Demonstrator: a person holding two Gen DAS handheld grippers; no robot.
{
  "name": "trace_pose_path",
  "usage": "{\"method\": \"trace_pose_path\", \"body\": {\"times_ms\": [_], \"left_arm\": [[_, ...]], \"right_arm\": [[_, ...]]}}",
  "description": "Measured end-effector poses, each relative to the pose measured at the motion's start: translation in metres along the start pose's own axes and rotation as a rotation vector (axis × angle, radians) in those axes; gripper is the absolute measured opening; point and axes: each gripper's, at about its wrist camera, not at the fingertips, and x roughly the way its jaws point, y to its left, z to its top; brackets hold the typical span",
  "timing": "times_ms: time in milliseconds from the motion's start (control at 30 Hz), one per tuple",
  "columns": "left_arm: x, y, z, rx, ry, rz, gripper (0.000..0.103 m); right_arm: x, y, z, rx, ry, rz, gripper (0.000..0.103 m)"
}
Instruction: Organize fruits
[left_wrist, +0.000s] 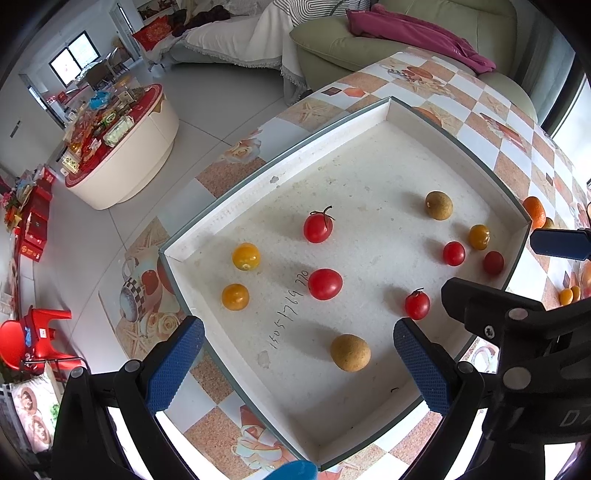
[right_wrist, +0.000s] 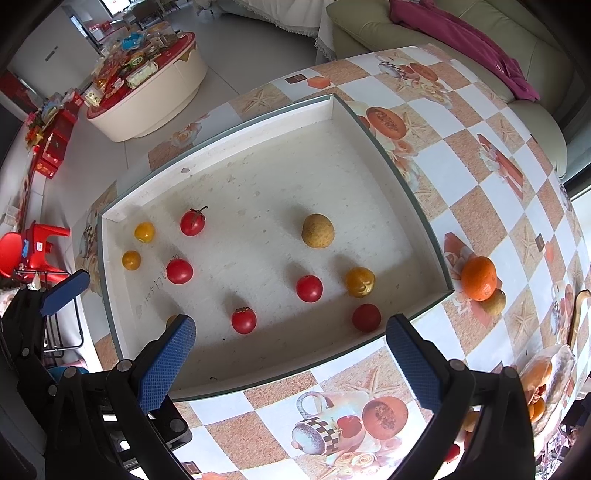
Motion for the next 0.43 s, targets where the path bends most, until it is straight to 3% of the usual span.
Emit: {"method": "trace_pose_path", "body": {"times_ms": [433], "left_arm": [[-0.0017,-0.0013,-0.001,0.0,-0.025,-0.01,0.103]], "right_arm": [[0.0011,0.0005,-0.0015,0.001,0.001,0.004,0.103]]}}
